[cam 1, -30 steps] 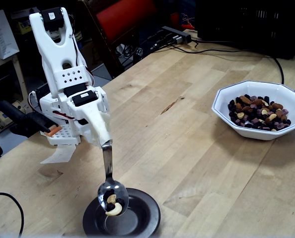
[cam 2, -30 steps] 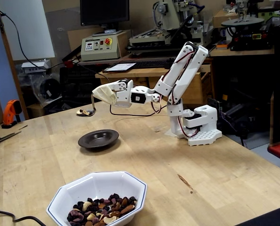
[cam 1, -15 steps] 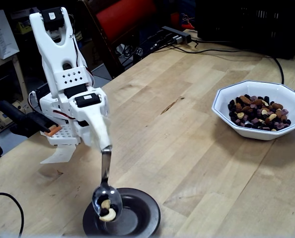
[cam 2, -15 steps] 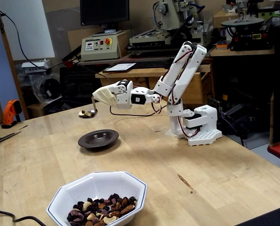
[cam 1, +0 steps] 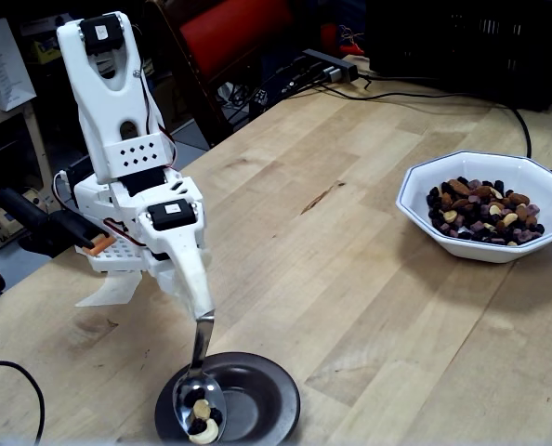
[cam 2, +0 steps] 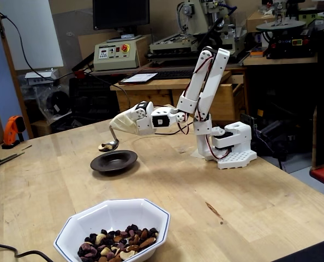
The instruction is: Use spoon to transfer food from the white bowl to brown plate
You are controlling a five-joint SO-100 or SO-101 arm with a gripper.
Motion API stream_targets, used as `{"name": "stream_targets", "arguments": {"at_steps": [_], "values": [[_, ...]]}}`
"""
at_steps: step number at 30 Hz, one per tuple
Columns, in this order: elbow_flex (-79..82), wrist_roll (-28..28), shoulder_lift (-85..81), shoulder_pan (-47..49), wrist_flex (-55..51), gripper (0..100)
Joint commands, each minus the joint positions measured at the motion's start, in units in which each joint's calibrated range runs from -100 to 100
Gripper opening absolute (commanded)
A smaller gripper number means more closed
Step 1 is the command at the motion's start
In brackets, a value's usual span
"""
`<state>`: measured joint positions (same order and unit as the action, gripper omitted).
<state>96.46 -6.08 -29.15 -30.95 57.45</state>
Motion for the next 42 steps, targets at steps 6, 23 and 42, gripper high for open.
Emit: {"name": "stream_targets", "arguments": {"at_steps": [6, 23, 42], "values": [[0.2, -4.8, -0.2, 0.9, 0.1, 4], [0.2, -14.0, -0.2, 5.4, 0.1, 4], [0.2, -19.6, -0.1, 5.5, 0.1, 4]]}}
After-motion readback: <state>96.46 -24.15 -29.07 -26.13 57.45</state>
